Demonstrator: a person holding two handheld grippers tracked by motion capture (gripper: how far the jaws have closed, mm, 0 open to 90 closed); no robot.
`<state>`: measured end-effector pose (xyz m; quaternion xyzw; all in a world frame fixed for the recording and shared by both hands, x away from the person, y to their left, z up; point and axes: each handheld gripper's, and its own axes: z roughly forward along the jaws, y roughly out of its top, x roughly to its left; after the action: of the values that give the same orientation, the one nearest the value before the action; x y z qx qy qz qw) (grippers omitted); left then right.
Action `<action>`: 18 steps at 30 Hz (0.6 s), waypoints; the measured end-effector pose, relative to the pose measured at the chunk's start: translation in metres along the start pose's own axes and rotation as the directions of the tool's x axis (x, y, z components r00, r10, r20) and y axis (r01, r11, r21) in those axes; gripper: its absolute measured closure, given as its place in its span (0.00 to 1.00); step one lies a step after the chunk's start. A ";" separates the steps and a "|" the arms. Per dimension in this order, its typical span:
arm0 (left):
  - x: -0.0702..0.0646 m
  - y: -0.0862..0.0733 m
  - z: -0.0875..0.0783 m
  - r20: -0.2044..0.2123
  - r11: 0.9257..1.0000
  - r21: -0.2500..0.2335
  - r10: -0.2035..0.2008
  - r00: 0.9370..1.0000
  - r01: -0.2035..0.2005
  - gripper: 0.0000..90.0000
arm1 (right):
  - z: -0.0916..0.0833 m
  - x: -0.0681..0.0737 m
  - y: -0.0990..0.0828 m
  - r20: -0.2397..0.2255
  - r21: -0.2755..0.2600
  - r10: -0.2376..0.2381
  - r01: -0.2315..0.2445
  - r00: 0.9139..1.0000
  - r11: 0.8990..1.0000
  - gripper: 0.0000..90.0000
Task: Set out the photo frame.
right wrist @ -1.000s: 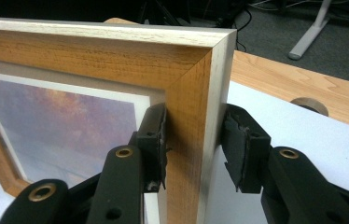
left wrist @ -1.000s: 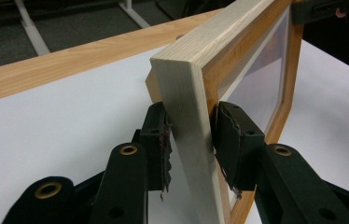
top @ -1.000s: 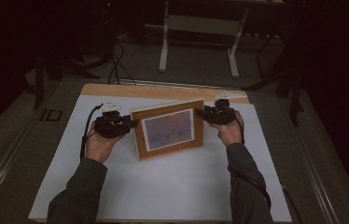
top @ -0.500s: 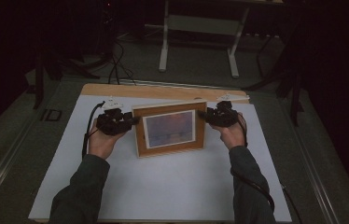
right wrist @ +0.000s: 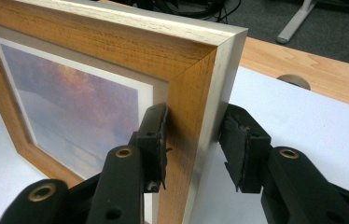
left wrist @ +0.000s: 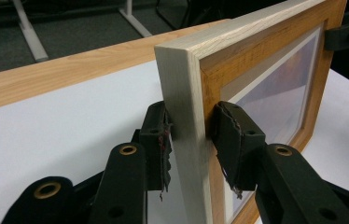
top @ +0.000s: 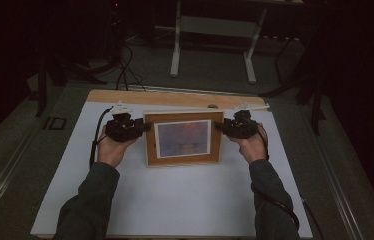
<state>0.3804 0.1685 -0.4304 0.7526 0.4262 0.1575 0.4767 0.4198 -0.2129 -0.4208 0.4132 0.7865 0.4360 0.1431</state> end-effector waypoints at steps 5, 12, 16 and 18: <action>0.001 0.001 0.002 0.009 1.000 0.004 -0.006 1.000 0.006 0.73 | -0.002 0.001 -0.002 0.007 0.007 0.000 0.000 1.000 1.000 0.68; 0.002 0.002 0.005 0.020 0.999 -0.001 -0.041 0.999 0.041 0.73 | -0.006 0.003 -0.004 0.015 0.023 -0.009 0.009 1.000 1.000 0.69; 0.002 0.002 0.005 0.020 0.999 0.000 -0.050 0.999 0.050 0.72 | -0.008 0.001 -0.007 0.016 0.034 -0.015 0.014 1.000 0.999 0.73; 0.002 0.002 0.004 0.025 0.999 0.001 -0.048 0.999 0.048 0.73 | -0.010 -0.001 -0.009 0.016 0.041 -0.013 0.012 1.000 0.999 0.79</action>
<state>0.3851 0.1669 -0.4313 0.7442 0.4382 0.1365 0.4853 0.4096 -0.2213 -0.4229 0.4149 0.7966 0.4154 0.1438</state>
